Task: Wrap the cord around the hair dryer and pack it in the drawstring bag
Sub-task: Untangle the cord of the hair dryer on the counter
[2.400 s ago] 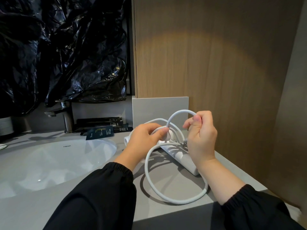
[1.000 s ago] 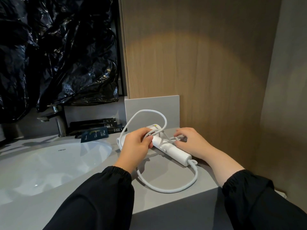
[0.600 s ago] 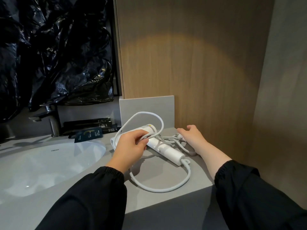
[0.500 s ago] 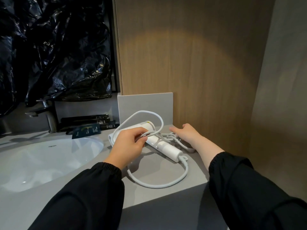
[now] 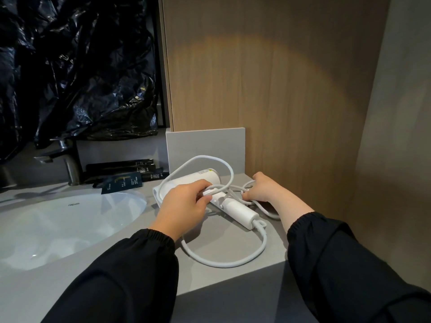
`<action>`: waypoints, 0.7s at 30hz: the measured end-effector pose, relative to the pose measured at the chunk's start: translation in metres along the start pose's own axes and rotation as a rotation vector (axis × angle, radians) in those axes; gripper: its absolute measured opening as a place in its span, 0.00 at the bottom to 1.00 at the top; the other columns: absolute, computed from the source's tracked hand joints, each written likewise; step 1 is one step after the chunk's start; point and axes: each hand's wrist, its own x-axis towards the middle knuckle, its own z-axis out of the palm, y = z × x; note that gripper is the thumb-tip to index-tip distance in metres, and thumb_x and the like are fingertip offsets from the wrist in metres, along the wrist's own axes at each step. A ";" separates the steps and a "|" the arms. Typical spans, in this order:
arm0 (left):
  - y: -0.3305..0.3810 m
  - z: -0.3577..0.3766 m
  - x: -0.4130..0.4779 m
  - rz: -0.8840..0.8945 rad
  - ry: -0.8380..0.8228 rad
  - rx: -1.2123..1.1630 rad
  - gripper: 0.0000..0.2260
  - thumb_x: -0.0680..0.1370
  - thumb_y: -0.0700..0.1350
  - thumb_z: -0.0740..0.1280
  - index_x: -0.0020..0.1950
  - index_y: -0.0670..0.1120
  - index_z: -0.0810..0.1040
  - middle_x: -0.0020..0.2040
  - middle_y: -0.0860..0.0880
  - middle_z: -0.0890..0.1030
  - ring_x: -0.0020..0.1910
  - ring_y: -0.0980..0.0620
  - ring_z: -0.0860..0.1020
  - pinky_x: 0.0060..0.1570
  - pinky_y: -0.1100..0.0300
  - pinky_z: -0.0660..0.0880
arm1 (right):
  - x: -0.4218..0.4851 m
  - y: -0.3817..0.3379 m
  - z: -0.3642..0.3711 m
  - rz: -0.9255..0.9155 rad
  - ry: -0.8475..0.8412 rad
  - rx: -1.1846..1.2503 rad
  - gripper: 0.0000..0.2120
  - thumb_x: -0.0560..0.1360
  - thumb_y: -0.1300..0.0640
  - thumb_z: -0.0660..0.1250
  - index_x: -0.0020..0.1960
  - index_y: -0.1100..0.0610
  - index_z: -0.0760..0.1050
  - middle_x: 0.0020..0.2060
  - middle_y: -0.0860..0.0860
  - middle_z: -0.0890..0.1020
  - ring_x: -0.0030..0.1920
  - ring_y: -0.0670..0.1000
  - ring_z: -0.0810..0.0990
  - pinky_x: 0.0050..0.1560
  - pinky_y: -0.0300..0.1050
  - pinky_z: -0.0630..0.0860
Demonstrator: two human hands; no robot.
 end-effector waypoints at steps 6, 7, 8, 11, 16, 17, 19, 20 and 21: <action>-0.002 0.000 0.000 -0.013 -0.011 0.029 0.07 0.77 0.44 0.67 0.53 0.51 0.80 0.35 0.59 0.75 0.40 0.54 0.75 0.44 0.60 0.72 | -0.006 0.011 -0.008 -0.066 0.282 0.254 0.36 0.71 0.63 0.69 0.75 0.55 0.57 0.45 0.49 0.74 0.43 0.51 0.77 0.42 0.46 0.76; -0.002 0.000 0.001 -0.020 -0.015 0.030 0.06 0.77 0.44 0.67 0.52 0.52 0.80 0.34 0.59 0.75 0.39 0.55 0.74 0.42 0.60 0.71 | -0.008 0.011 -0.011 -0.075 0.329 0.351 0.36 0.71 0.64 0.69 0.75 0.54 0.58 0.43 0.49 0.73 0.41 0.50 0.77 0.43 0.47 0.77; -0.003 0.000 0.001 -0.027 -0.016 0.026 0.06 0.77 0.44 0.67 0.52 0.52 0.81 0.33 0.59 0.75 0.38 0.56 0.73 0.41 0.60 0.71 | -0.009 0.010 -0.015 -0.089 0.360 0.458 0.35 0.71 0.65 0.68 0.75 0.54 0.58 0.42 0.49 0.73 0.40 0.49 0.77 0.44 0.47 0.77; 0.000 0.000 0.000 -0.038 -0.044 0.023 0.06 0.77 0.45 0.67 0.52 0.53 0.80 0.33 0.57 0.75 0.36 0.57 0.73 0.42 0.59 0.73 | -0.017 0.003 -0.025 -0.147 0.351 0.831 0.35 0.73 0.69 0.66 0.75 0.51 0.59 0.43 0.51 0.76 0.40 0.49 0.78 0.44 0.44 0.78; 0.008 0.001 0.002 -0.092 -0.002 -0.174 0.09 0.76 0.45 0.67 0.55 0.55 0.79 0.46 0.59 0.79 0.44 0.60 0.76 0.48 0.64 0.73 | -0.022 0.004 -0.037 -0.221 0.030 1.351 0.34 0.75 0.70 0.66 0.76 0.53 0.59 0.58 0.54 0.78 0.55 0.56 0.79 0.48 0.47 0.78; 0.011 0.000 0.003 -0.107 0.031 -0.252 0.09 0.77 0.44 0.66 0.54 0.55 0.79 0.48 0.60 0.79 0.46 0.60 0.77 0.47 0.67 0.73 | -0.024 0.004 -0.038 -0.255 -0.024 1.379 0.32 0.75 0.70 0.65 0.75 0.54 0.60 0.60 0.55 0.78 0.57 0.56 0.79 0.50 0.47 0.78; 0.020 -0.005 0.004 -0.137 0.047 -0.413 0.09 0.78 0.45 0.64 0.56 0.55 0.79 0.51 0.60 0.80 0.49 0.62 0.77 0.43 0.73 0.72 | -0.028 0.003 -0.036 -0.354 -0.131 1.341 0.30 0.74 0.70 0.67 0.73 0.56 0.64 0.60 0.56 0.78 0.59 0.57 0.79 0.54 0.48 0.78; 0.024 -0.007 0.005 -0.137 0.031 -0.479 0.09 0.79 0.45 0.63 0.57 0.54 0.79 0.52 0.60 0.80 0.51 0.63 0.77 0.44 0.73 0.72 | -0.031 0.002 -0.034 -0.427 -0.205 1.299 0.32 0.71 0.68 0.70 0.73 0.57 0.65 0.61 0.57 0.78 0.59 0.58 0.79 0.54 0.48 0.78; 0.027 -0.009 0.005 -0.122 0.014 -0.524 0.10 0.80 0.46 0.62 0.59 0.53 0.78 0.54 0.60 0.80 0.52 0.64 0.76 0.47 0.73 0.73 | -0.033 0.002 -0.033 -0.505 -0.294 1.258 0.36 0.67 0.66 0.75 0.72 0.57 0.66 0.61 0.57 0.78 0.58 0.60 0.78 0.53 0.48 0.78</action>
